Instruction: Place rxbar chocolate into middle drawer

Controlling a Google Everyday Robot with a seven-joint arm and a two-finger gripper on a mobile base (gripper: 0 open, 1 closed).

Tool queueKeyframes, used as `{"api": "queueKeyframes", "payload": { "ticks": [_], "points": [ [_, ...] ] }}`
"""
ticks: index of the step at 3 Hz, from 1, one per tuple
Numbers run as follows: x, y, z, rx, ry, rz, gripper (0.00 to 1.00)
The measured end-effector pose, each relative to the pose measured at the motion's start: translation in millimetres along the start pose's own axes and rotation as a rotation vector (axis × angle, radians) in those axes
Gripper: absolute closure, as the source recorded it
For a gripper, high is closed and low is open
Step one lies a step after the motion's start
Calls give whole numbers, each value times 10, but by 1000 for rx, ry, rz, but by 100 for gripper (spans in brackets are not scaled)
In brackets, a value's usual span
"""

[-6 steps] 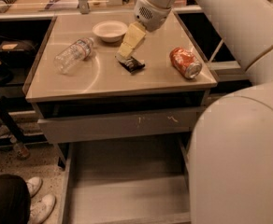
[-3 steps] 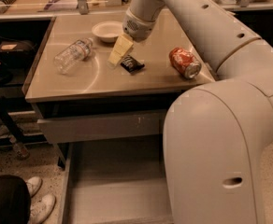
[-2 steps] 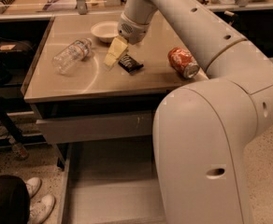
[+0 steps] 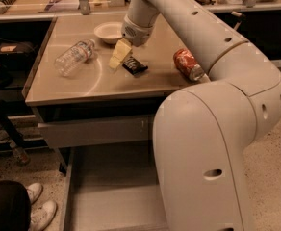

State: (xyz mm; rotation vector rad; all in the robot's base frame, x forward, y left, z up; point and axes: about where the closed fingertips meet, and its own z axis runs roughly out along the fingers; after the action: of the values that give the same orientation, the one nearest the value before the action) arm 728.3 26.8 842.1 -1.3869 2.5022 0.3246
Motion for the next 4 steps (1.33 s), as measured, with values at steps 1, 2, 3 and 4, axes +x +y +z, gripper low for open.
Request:
{"api": "queueKeyframes", "payload": {
  "ticks": [1, 2, 3, 4],
  "points": [
    [54, -60, 79, -4, 0, 16, 0],
    [106, -94, 201, -22, 6, 32, 0],
    [127, -124, 310, -42, 12, 37, 0],
    [126, -125, 313, -42, 12, 37, 19]
  ]
}}
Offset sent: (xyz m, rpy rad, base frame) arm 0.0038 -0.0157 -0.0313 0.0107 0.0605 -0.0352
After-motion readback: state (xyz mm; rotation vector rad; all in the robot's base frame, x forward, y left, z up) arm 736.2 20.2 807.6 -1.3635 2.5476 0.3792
